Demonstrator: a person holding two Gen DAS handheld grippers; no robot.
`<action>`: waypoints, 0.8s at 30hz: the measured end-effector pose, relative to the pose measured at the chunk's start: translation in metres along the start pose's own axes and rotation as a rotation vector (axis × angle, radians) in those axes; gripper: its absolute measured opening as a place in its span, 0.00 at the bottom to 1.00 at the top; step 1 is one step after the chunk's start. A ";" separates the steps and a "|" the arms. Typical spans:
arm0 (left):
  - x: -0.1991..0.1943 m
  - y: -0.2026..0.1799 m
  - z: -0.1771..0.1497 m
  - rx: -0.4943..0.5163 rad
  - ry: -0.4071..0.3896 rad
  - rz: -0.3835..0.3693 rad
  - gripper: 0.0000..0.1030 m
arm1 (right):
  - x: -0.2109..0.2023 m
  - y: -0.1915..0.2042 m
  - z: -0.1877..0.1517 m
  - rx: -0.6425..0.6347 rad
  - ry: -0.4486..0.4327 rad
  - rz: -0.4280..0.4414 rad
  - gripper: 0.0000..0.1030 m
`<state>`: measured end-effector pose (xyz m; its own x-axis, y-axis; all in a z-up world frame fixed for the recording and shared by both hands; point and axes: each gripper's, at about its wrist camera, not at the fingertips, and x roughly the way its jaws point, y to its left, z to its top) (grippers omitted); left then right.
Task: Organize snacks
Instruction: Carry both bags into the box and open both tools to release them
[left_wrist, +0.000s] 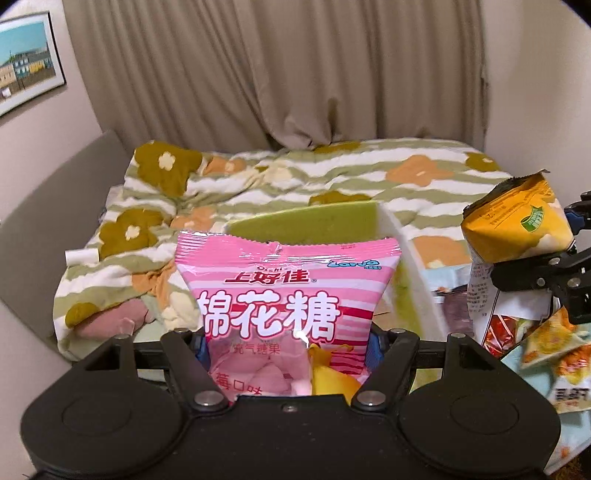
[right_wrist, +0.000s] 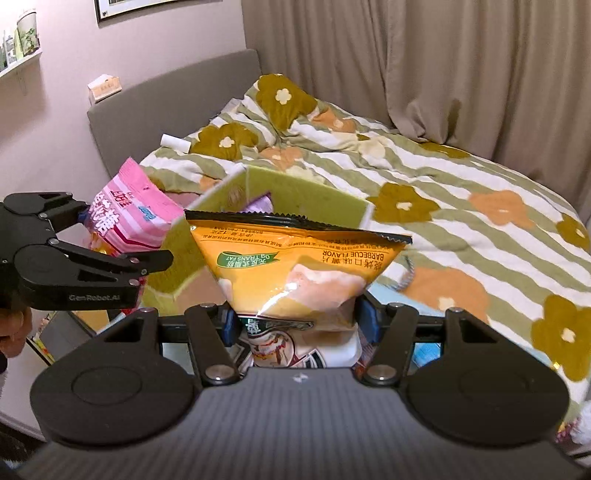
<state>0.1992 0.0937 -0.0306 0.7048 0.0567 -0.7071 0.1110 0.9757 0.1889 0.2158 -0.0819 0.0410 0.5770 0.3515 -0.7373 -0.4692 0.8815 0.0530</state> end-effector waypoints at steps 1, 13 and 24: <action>0.009 0.007 0.001 -0.003 0.015 -0.007 0.73 | 0.009 0.004 0.005 0.001 0.008 0.002 0.73; 0.091 0.031 -0.005 0.066 0.174 -0.118 0.90 | 0.103 0.025 0.026 0.129 0.151 -0.048 0.73; 0.081 0.042 -0.023 0.064 0.151 -0.121 1.00 | 0.120 0.039 0.029 0.183 0.205 -0.064 0.74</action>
<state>0.2446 0.1440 -0.0954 0.5709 -0.0241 -0.8206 0.2365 0.9620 0.1363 0.2862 0.0039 -0.0253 0.4455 0.2384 -0.8629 -0.2967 0.9487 0.1089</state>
